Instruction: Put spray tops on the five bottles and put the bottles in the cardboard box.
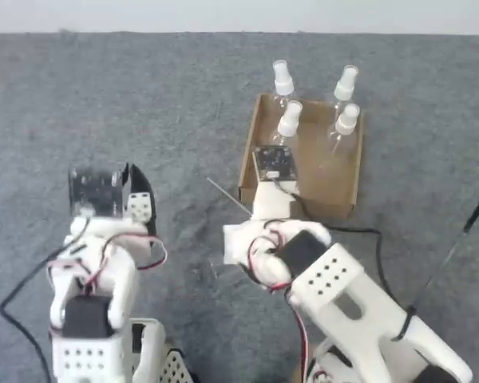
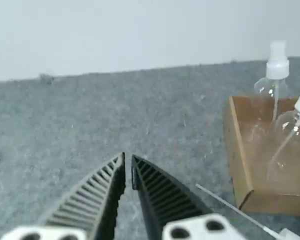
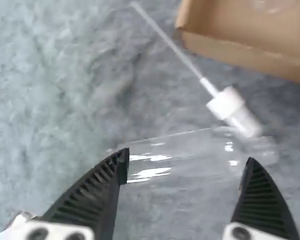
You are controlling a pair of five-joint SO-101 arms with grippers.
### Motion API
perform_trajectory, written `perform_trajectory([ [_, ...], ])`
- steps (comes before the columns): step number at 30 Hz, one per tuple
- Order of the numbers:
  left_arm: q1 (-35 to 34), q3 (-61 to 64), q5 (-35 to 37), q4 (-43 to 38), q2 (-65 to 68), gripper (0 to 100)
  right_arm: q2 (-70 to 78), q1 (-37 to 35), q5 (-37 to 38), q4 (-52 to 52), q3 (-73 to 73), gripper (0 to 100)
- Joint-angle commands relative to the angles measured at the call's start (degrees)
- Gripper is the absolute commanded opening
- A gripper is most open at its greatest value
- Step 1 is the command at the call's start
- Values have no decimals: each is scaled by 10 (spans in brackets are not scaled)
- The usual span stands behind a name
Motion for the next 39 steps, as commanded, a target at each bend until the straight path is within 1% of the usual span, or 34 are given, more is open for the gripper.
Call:
perform_trajectory([
  [1, -1, -100, 0, 1, 167, 11, -31, -29, -25, -18, -4, 292],
  [6, 0, -179, -1, 0, 306, 11, -23, -31, -26, -18, 26, 292],
  [9, 2, -203, -1, -6, 356, 11, -17, -32, -26, -18, 40, 292],
  [12, 3, -204, -1, -27, 376, 11, -17, -32, -26, -18, 59, 292],
  [16, 3, -205, -1, -32, 388, 11, -17, -29, -43, -29, 80, 292],
  [21, 3, -204, -2, -30, 389, 11, -17, -28, -51, -116, 147, 292],
  [23, 3, -204, -3, -29, 389, 11, -18, -17, -50, -131, 165, 292],
  [27, 3, -204, -2, -29, 389, 11, -23, 31, -47, -117, 173, 284],
  [32, 3, -204, -1, -30, 389, 11, -24, 82, -46, -85, 172, 167],
  [34, 3, -204, -1, -31, 389, 11, -24, 98, -46, -85, 172, 144],
  [39, 3, -204, 0, -31, 389, 11, -24, 131, -20, -72, 170, 195],
])
